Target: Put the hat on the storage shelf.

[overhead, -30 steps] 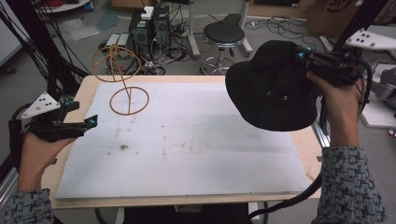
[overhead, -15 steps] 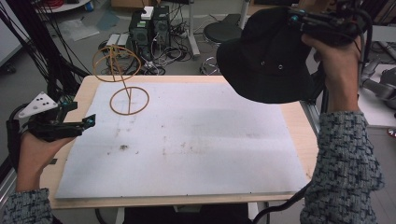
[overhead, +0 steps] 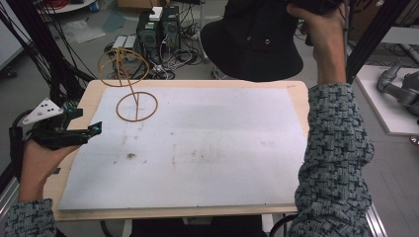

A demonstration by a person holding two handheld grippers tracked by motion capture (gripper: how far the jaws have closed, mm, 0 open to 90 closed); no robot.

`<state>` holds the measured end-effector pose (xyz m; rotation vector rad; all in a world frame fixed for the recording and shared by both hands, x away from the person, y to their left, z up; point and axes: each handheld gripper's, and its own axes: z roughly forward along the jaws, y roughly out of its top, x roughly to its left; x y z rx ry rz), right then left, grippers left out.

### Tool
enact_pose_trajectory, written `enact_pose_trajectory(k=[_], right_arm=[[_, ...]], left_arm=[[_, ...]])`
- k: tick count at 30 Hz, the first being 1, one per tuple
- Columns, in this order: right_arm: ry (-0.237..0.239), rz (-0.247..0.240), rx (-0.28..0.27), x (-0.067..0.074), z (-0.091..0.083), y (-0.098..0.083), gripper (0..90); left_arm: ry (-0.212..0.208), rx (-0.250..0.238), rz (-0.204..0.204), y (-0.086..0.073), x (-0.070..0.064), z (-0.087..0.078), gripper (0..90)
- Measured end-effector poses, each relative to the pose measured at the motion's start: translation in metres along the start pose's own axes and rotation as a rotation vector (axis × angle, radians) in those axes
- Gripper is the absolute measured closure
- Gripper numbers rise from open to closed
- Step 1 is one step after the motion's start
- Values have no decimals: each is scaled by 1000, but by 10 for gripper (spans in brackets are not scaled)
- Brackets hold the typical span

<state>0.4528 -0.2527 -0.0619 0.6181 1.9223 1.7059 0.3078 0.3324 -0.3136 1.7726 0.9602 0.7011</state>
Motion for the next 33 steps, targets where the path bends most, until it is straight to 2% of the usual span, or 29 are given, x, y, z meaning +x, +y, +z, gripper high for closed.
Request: enact_pose_trajectory(k=[6, 7, 15, 20, 21, 22, 25, 26, 27, 29, 33], right_arm=[[25, 11, -15, -1, 22, 2, 888], [36, 16, -21, -1, 30, 4, 888], [58, 11, -32, -2, 55, 14, 888], [83, 18, -47, 1, 74, 18, 888], [90, 18, -47, 3, 82, 18, 888], [90, 18, -47, 3, 82, 18, 888], [117, 21, -43, 9, 101, 19, 888], [117, 21, -43, 9, 101, 19, 888], [128, 20, -37, 12, 110, 19, 888], [133, 18, -35, 14, 114, 18, 888], [156, 22, -37, 19, 134, 17, 888]], left_arm=[[-4, -6, -1, 0, 0, -2, 190], [-4, -7, -2, 1, 0, -2, 190], [0, -5, -3, -1, 2, -4, 190], [-2, 2, -6, -2, 2, -2, 190], [-3, 2, -6, -3, 2, -1, 190], [-5, 4, -6, -3, 1, -1, 190], [-9, 7, -5, -3, 1, 1, 190], [-9, 9, -4, -3, 1, 1, 190], [-10, 12, -5, -4, 1, 1, 190], [-11, 15, -1, -4, 1, 2, 190], [-13, 14, 1, -4, 0, 1, 190]])
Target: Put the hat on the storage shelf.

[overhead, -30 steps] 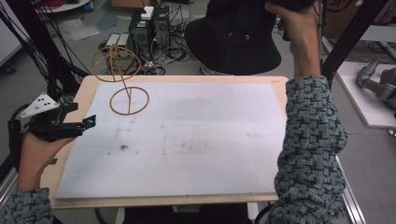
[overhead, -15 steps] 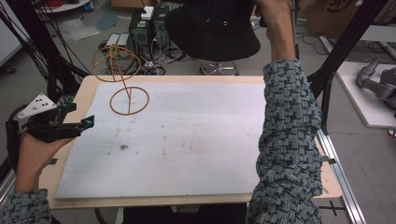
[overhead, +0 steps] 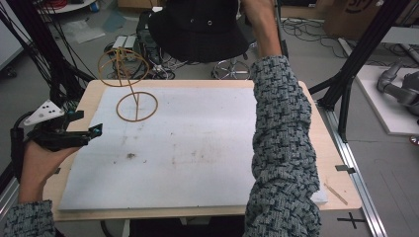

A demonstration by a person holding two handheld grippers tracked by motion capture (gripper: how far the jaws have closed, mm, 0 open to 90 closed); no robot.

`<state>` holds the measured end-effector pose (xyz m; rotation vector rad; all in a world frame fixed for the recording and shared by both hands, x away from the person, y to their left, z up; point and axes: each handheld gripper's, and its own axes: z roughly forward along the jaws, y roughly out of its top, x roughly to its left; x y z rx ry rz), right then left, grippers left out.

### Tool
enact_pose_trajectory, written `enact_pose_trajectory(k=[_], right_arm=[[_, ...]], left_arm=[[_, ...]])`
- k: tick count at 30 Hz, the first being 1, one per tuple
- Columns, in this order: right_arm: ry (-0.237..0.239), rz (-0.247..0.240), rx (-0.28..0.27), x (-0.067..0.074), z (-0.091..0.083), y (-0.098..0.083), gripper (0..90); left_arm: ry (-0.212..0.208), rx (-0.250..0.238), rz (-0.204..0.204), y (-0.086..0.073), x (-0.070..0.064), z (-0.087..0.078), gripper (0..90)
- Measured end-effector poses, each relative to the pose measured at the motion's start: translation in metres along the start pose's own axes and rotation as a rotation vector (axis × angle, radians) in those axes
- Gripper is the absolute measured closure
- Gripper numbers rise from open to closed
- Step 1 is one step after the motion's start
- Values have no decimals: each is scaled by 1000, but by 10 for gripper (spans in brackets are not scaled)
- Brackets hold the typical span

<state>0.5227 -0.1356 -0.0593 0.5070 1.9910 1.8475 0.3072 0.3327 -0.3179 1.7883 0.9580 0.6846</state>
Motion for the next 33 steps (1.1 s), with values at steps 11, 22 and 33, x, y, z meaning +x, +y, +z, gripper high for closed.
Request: enact_pose_trajectory(k=[11, 22, 33], right_arm=[[30, 32, -16, 1, 27, -6, 887], [68, 60, -14, 11, 63, -20, 886], [80, 89, -14, 15, 92, -30, 886]], left_arm=[[14, -9, 1, -1, 0, -10, 192], [22, -4, 0, -5, -1, -17, 192], [33, -3, -3, -8, 0, -26, 192]])
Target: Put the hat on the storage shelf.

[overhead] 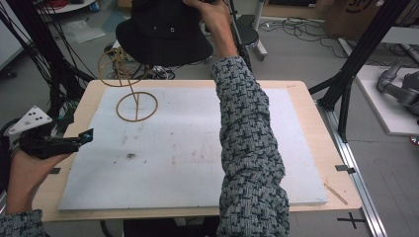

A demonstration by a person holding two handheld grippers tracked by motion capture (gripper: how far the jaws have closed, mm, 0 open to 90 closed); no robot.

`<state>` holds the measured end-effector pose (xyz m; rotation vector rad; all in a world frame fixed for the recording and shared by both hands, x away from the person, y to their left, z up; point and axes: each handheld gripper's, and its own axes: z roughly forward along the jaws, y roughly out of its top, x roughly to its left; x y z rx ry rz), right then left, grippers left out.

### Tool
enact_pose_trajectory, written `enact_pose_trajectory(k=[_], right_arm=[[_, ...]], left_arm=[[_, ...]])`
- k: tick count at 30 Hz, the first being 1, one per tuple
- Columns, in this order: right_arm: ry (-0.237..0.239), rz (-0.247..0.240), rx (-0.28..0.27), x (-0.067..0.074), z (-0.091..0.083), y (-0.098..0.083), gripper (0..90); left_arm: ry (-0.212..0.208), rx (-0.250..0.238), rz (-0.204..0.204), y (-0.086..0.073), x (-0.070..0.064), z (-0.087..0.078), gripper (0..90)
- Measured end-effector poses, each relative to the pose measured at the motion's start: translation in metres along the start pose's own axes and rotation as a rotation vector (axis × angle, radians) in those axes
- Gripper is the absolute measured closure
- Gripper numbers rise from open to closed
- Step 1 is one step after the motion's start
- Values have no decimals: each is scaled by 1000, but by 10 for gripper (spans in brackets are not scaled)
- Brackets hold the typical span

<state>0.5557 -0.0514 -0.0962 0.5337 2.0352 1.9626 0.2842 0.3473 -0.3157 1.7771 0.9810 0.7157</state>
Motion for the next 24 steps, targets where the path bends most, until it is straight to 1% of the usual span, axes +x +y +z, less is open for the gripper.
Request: enact_pose_trajectory(k=[3, 8, 9, 11, 16, 24], right_arm=[[7, 3, -3, 1, 7, -1, 886], [18, 10, -1, 4, 18, -5, 886], [19, 13, 0, 6, 23, -6, 886], [20, 14, 0, 6, 25, -7, 886], [27, 15, 5, 12, 38, -11, 885], [35, 19, 15, 15, 49, -16, 884]], left_arm=[[1, 0, -3, -1, 1, -2, 192], [9, 2, 4, -2, 1, -7, 192], [9, 1, 0, -2, 1, -7, 192], [12, 2, 2, -2, 1, -8, 192], [9, -2, 3, -3, 1, -10, 192], [11, -5, 5, -3, 1, -11, 192]])
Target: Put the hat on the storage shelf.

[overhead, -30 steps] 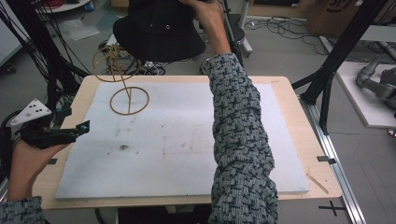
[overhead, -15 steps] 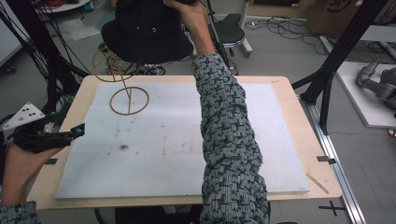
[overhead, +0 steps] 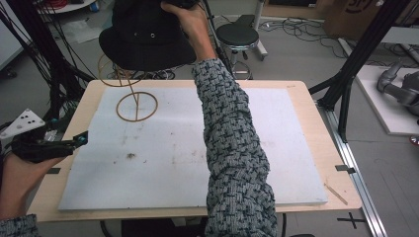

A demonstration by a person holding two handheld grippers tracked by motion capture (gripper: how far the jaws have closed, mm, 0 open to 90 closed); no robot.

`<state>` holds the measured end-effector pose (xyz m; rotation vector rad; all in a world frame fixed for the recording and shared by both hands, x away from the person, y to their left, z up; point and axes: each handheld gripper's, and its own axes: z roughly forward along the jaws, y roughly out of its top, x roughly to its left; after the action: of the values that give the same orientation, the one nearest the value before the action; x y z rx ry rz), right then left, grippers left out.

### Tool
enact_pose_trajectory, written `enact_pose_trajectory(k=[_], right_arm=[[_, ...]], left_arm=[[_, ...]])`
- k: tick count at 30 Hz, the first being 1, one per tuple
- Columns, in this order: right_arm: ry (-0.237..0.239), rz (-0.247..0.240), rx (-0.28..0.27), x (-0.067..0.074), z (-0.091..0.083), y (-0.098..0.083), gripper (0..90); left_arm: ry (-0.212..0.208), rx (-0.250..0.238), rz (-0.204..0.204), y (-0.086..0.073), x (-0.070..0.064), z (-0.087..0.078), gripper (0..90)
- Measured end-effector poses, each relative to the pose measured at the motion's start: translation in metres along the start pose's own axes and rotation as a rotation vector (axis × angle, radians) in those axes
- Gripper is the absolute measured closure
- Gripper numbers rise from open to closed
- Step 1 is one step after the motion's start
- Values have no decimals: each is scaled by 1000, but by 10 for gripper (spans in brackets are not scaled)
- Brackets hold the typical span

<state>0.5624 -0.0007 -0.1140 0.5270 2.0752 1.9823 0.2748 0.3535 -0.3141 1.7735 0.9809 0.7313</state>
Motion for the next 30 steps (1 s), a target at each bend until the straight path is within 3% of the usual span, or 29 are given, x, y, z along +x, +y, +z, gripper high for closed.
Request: enact_pose_trajectory(k=[30], right_arm=[[22, 12, 73, 18, 51, -26, 882]], left_arm=[[-7, -4, 7, 1, -1, -2, 193]])
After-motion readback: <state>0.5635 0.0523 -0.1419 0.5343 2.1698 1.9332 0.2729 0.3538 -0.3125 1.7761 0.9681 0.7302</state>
